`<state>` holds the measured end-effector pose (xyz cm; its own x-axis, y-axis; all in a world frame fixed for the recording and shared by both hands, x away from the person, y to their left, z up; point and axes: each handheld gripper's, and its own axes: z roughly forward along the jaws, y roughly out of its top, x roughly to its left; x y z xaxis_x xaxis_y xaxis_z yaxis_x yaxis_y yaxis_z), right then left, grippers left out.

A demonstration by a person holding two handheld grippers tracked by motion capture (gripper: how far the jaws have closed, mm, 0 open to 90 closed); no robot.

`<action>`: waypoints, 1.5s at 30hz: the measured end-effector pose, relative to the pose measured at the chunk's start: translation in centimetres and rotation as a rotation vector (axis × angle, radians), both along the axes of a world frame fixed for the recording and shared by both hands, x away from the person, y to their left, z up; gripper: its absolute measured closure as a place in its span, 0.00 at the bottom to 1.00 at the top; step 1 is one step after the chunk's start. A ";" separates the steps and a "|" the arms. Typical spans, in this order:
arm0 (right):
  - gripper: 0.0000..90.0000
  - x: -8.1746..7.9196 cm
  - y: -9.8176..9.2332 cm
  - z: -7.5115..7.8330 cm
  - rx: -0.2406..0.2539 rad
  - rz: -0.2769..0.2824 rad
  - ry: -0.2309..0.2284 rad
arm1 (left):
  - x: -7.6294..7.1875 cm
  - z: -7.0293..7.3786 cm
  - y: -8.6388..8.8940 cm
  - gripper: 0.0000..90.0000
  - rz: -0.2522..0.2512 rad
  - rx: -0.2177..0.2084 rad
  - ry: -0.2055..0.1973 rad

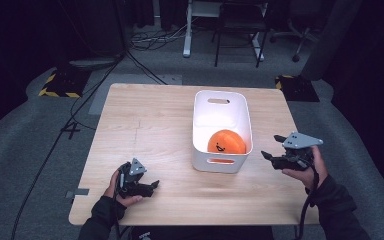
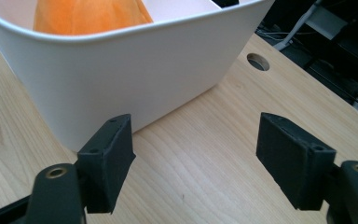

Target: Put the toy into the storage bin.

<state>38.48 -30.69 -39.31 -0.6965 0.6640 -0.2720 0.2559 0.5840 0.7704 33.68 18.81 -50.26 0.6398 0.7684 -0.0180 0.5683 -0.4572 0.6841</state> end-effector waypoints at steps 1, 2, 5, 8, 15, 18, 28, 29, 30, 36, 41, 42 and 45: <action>0.31 -0.1 -0.2 -0.4 -0.009 0.004 0.001 | 0.0 0.0 0.0 0.18 0.000 0.000 0.000; 0.30 -0.1 -0.2 -0.5 -0.010 0.004 0.009 | 0.0 0.0 0.0 0.18 0.000 0.000 0.000; 0.30 -0.3 -0.4 -0.9 -0.007 -0.009 0.015 | 0.0 0.0 0.0 0.18 0.002 -0.001 0.000; 0.30 -0.3 -0.6 -1.1 -0.012 -0.003 0.016 | 0.0 0.0 0.0 0.18 0.001 -0.001 0.000; 0.30 -0.7 -1.1 -2.5 -0.022 -0.012 0.042 | 0.0 0.0 0.0 0.18 0.003 -0.002 0.001; 0.30 -0.8 -1.3 -3.0 -0.034 -0.015 0.055 | 0.0 0.0 0.0 0.18 0.002 -0.001 0.000; 0.30 -1.3 -2.3 -4.3 -0.062 -0.027 0.080 | 0.0 0.0 0.0 0.18 0.003 -0.002 0.001; 0.30 -1.3 -2.4 -4.4 -0.064 -0.025 0.088 | 0.0 0.0 0.0 0.18 0.000 0.000 0.000; 0.30 -1.4 -2.4 -4.5 -0.062 -0.033 0.089 | 0.0 0.0 0.0 0.18 0.001 0.000 0.000; 0.30 -1.6 -2.8 -4.8 -0.066 -0.033 0.091 | 0.0 0.0 0.0 0.18 0.002 -0.001 0.000; 0.29 -2.0 -3.1 -5.3 -0.079 -0.040 0.105 | 0.0 0.0 0.0 0.18 0.000 0.000 0.000; 0.29 -2.0 -3.1 -5.4 -0.072 -0.041 0.107 | 0.0 0.0 0.0 0.18 0.002 0.000 -0.001; 0.29 -2.2 -3.5 -5.5 -0.085 -0.042 0.113 | 0.0 0.0 0.0 0.18 0.000 -0.001 0.001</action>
